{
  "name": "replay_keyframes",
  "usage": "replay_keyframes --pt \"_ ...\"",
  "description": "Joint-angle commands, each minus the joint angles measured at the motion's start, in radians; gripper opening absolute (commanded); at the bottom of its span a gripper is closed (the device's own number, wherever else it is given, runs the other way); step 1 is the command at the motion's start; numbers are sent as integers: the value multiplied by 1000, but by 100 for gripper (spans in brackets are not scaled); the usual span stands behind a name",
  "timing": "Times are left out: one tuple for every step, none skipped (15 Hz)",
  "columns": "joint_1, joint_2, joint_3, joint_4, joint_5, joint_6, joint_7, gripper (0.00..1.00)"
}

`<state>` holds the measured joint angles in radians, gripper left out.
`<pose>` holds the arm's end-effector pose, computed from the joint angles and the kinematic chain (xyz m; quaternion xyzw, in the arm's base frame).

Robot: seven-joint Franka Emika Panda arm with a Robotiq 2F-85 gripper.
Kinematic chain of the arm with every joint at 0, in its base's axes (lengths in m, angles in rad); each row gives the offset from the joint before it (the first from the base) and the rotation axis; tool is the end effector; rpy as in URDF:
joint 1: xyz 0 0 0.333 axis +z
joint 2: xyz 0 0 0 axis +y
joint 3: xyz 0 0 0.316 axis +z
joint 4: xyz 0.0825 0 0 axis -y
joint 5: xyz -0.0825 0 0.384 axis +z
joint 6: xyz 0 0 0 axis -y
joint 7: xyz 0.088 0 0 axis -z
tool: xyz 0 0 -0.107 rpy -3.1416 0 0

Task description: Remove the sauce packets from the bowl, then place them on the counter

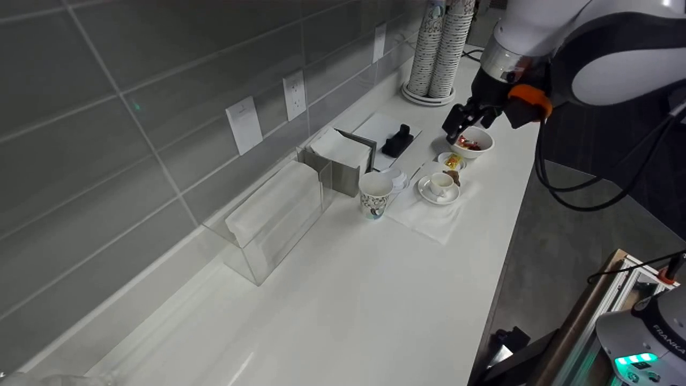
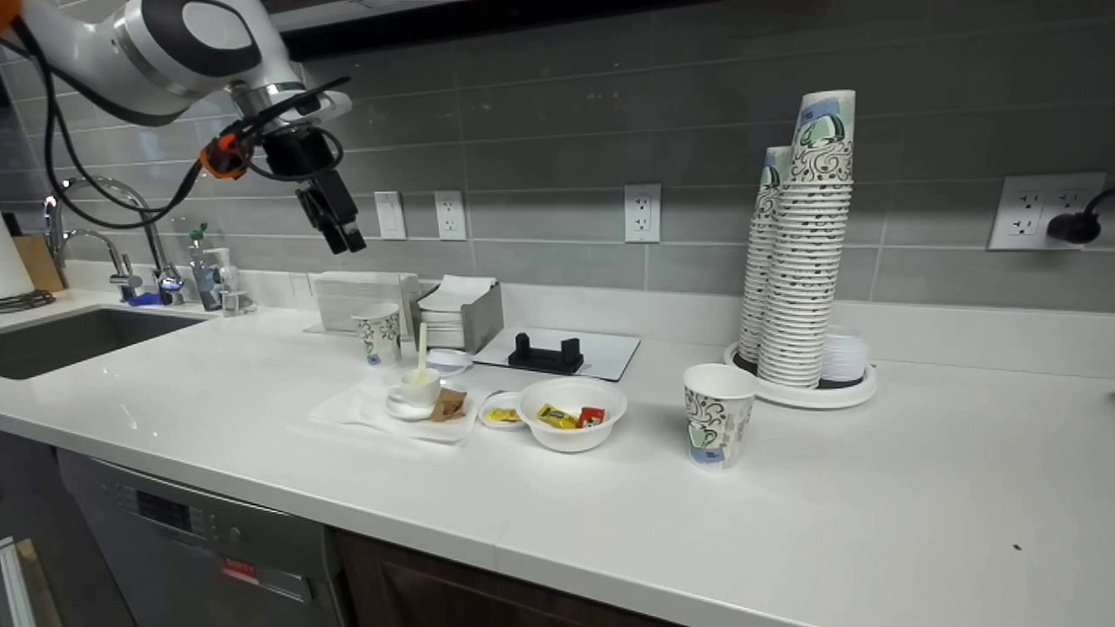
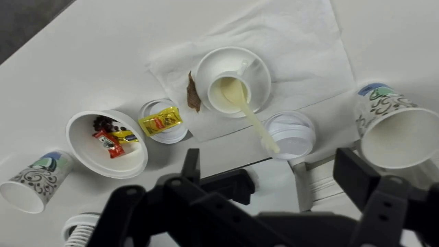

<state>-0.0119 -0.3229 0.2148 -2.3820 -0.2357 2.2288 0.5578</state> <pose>0.4531 0.0895 0.4587 0.9816 -0.1136 0.1214 0.0941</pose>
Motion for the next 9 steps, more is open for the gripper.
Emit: replay_keyframes --pt "-41 -17 -66 -73 -7 124 5 100" --pt "-58 -5 -81 -79 -15 154 2 100" --pt "-80 8 -96 -81 -34 184 -4 100" --pt "-98 20 -108 -82 -41 206 -6 100" --pt "-125 34 -116 -84 -69 244 3 100" --pt "-148 46 -122 -83 -90 258 13 100" --pt "-165 64 -136 -79 -99 283 5 100" --pt "-186 81 -144 -72 -127 300 2 100" --pt "-195 98 -161 -67 -129 327 -17 100"
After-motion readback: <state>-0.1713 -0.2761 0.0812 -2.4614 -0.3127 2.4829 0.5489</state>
